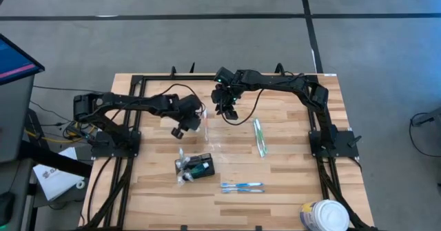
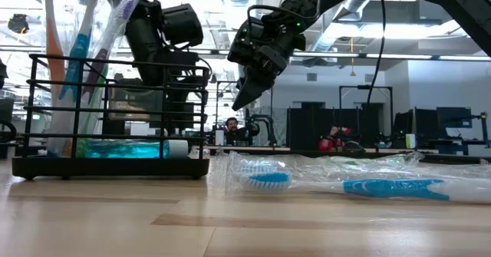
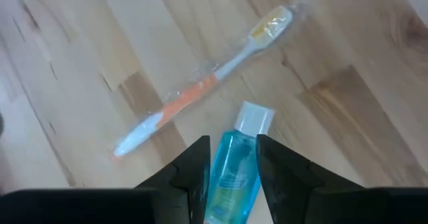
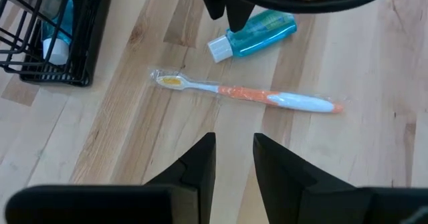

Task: Pick & Place toothbrushing station
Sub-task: Put the mouthwash into the black toothbrush rack

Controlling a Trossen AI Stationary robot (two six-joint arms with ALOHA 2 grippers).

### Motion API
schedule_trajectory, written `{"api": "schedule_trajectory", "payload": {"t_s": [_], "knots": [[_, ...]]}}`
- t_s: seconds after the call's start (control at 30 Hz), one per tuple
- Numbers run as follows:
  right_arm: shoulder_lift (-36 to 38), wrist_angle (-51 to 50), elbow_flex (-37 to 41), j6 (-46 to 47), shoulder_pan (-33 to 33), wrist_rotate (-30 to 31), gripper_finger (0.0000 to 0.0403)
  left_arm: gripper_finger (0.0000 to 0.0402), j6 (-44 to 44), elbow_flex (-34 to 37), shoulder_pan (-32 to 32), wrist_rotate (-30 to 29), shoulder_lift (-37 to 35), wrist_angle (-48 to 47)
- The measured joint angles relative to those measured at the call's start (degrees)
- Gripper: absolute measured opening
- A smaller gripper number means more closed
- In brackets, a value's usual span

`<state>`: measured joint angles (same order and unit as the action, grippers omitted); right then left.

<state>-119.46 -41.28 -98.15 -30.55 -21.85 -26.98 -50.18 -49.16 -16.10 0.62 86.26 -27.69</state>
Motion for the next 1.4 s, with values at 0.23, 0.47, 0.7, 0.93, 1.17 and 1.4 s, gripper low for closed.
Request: {"api": "schedule_trajectory", "payload": {"t_s": [0.23,0.47,0.7,0.93,1.17,1.4], "knots": [[0.00,-0.02,0.00,0.00,0.00,0.02,0.0092,0.0114,-5.56,-0.33,0.35,-0.02,0.85,-0.51],[0.00,-0.02,0.00,0.12,0.00,0.02,0.0092,0.0114,-7.07,-1.91,1.40,-0.73,5.66,-1.16],[0.00,-0.17,0.00,0.11,0.00,0.02,0.0092,0.0114,-7.79,-2.37,2.03,-0.88,6.75,-1.85],[0.00,-0.23,0.00,0.11,0.00,0.02,0.0092,0.0114,-11.03,-2.48,2.01,-1.31,8.82,-2.10],[0.00,-0.24,0.00,0.11,0.00,0.02,0.0092,0.0114,-11.42,-2.92,2.01,-1.58,12.19,-1.92],[0.00,-0.45,0.00,0.11,0.00,0.02,0.0092,0.0106,-11.48,-2.91,1.99,-1.86,13.66,-2.52]]}}
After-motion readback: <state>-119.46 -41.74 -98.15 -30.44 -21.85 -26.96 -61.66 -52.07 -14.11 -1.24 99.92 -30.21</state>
